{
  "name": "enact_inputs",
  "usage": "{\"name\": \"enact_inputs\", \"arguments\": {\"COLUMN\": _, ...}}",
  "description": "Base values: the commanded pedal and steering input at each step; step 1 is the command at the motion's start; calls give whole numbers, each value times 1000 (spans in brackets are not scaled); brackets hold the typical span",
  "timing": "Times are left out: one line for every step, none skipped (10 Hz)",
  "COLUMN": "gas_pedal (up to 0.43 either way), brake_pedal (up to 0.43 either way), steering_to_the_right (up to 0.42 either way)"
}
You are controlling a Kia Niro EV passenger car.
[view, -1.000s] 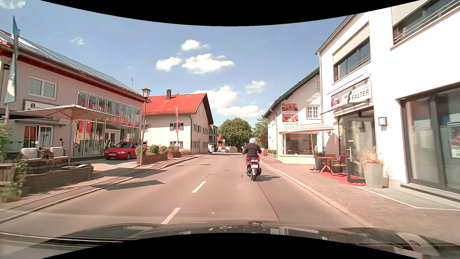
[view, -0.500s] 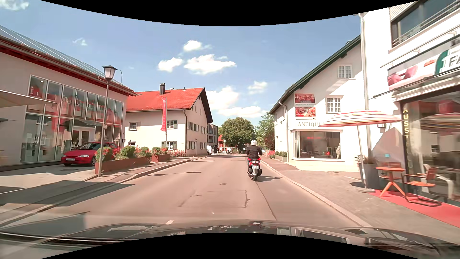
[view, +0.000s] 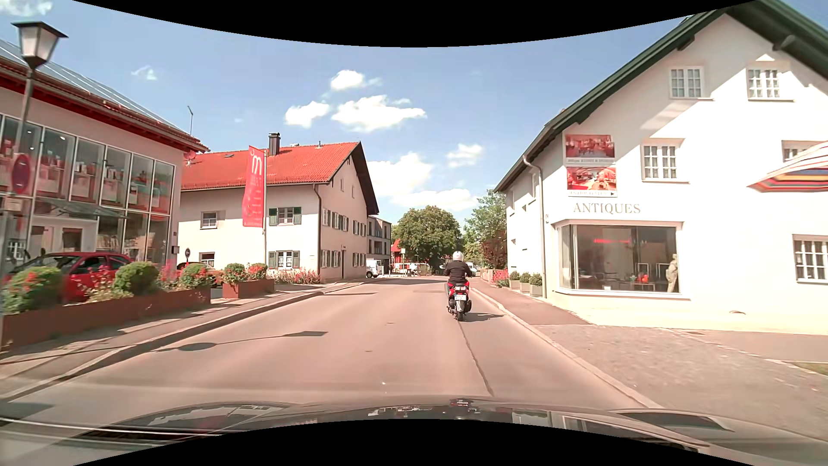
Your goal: Follow the waypoints while adhering to traffic rules and regulations
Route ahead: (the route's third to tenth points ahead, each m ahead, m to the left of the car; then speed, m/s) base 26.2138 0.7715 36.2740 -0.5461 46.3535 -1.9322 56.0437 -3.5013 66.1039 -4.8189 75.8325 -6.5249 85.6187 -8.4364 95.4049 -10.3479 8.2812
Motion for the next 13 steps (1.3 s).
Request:
{"name": "enact_inputs", "arguments": {"gas_pedal": 157, "brake_pedal": 12, "steering_to_the_right": -3}}
{"name": "enact_inputs", "arguments": {"gas_pedal": 169, "brake_pedal": 12, "steering_to_the_right": -2}}
{"name": "enact_inputs", "arguments": {"gas_pedal": 169, "brake_pedal": 12, "steering_to_the_right": -1}}
{"name": "enact_inputs", "arguments": {"gas_pedal": 169, "brake_pedal": 12, "steering_to_the_right": -1}}
{"name": "enact_inputs", "arguments": {"gas_pedal": 177, "brake_pedal": 12, "steering_to_the_right": 1}}
{"name": "enact_inputs", "arguments": {"gas_pedal": 177, "brake_pedal": 12, "steering_to_the_right": 2}}
{"name": "enact_inputs", "arguments": {"gas_pedal": 177, "brake_pedal": 12, "steering_to_the_right": 3}}
{"name": "enact_inputs", "arguments": {"gas_pedal": 197, "brake_pedal": 12, "steering_to_the_right": 4}}
{"name": "enact_inputs", "arguments": {"gas_pedal": 197, "brake_pedal": 12, "steering_to_the_right": 5}}
{"name": "enact_inputs", "arguments": {"gas_pedal": 197, "brake_pedal": 12, "steering_to_the_right": 5}}
{"name": "enact_inputs", "arguments": {"gas_pedal": 197, "brake_pedal": 12, "steering_to_the_right": 6}}
{"name": "enact_inputs", "arguments": {"gas_pedal": 197, "brake_pedal": 12, "steering_to_the_right": 9}}
{"name": "enact_inputs", "arguments": {"gas_pedal": 197, "brake_pedal": 12, "steering_to_the_right": 12}}
